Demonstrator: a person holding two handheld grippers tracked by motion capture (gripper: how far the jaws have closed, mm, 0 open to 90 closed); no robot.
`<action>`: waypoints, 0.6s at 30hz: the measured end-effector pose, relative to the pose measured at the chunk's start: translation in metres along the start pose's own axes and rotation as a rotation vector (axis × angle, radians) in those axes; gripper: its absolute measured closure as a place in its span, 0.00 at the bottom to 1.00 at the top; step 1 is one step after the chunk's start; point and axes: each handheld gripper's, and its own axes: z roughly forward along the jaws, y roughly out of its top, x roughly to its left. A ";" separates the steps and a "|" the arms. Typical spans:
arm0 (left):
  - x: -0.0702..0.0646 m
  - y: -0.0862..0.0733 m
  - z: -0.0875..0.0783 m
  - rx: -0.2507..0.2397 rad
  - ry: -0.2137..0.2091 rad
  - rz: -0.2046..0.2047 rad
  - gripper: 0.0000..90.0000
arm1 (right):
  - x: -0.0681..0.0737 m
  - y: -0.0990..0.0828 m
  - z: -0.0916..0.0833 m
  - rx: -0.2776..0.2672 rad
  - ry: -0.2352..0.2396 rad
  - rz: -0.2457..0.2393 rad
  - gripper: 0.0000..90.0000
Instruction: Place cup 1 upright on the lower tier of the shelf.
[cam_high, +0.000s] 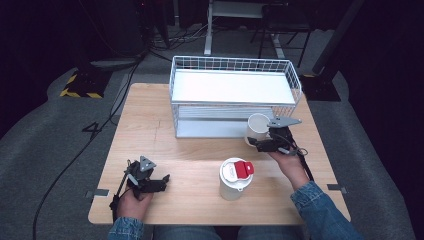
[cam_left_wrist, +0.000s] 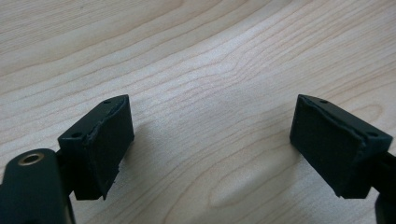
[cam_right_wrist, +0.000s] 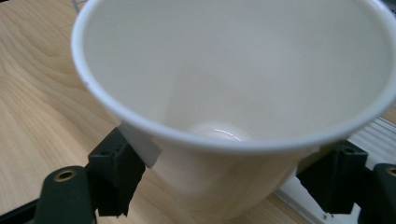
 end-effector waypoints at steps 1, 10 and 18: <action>0.000 0.000 0.000 0.000 0.000 0.001 0.16 | 0.000 0.001 0.003 -0.001 -0.001 0.000 0.26; 0.000 0.000 0.000 0.000 0.000 0.003 0.16 | -0.004 0.006 0.025 -0.014 -0.009 -0.003 0.26; 0.000 0.000 0.000 0.000 0.000 0.003 0.16 | -0.005 0.006 0.045 -0.016 -0.021 0.004 0.26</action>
